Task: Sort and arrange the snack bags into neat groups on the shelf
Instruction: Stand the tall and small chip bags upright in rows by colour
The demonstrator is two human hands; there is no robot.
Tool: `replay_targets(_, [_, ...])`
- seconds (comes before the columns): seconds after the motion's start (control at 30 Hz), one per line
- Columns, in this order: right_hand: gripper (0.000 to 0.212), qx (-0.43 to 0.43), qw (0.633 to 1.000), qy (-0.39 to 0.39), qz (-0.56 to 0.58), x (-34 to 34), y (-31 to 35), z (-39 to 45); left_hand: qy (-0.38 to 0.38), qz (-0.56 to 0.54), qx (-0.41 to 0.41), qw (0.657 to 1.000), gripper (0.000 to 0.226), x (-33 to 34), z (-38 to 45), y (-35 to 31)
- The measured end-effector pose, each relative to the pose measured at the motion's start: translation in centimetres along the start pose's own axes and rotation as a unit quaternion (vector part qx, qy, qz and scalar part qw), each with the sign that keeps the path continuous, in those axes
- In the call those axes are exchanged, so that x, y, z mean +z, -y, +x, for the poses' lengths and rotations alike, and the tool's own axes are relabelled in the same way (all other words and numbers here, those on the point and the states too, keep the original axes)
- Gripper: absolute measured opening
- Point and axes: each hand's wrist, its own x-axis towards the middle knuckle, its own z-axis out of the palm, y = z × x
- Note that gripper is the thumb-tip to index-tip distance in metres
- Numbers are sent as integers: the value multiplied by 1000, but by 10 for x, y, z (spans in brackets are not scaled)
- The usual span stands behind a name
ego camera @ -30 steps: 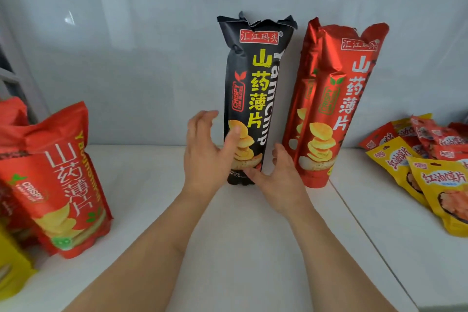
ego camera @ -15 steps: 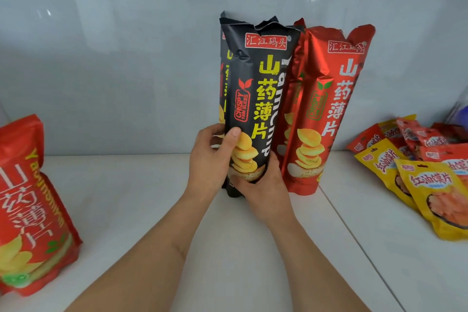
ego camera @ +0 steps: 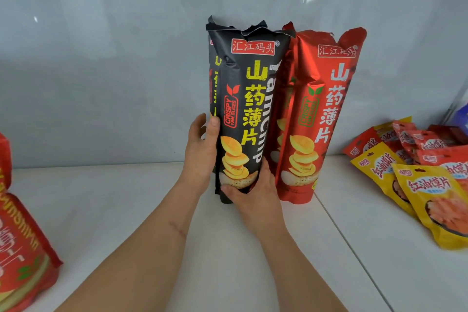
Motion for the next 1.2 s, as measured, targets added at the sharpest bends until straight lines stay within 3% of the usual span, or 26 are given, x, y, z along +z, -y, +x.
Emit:
replay_targets(0.17, [105, -4, 1000, 2, -8, 0, -5, 1, -7, -14, 9, 1000, 32, 3, 3, 3])
replay_targets(0.37, [116, 11, 1000, 2, -8, 3, -3, 1, 33, 15, 0, 999, 57, 2, 26, -12])
replay_targets(0.53, [106, 0, 1000, -1, -6, 2, -4, 1, 27, 44, -2, 999, 25, -1, 40, -15])
replay_targets(0.63, [103, -8, 1000, -5, -9, 1, -5, 2, 34, 44, -7, 998, 44, -2, 43, -18])
replay_targets(1.03, [104, -9, 1000, 7, -7, -5, -5, -9, 60, -39, -52, 996, 83, -17, 32, -5])
replay_targets(1.2, [98, -17, 1000, 11, -5, -12, -3, -20, 70, -52, -67, 994, 63, -14, 18, -2])
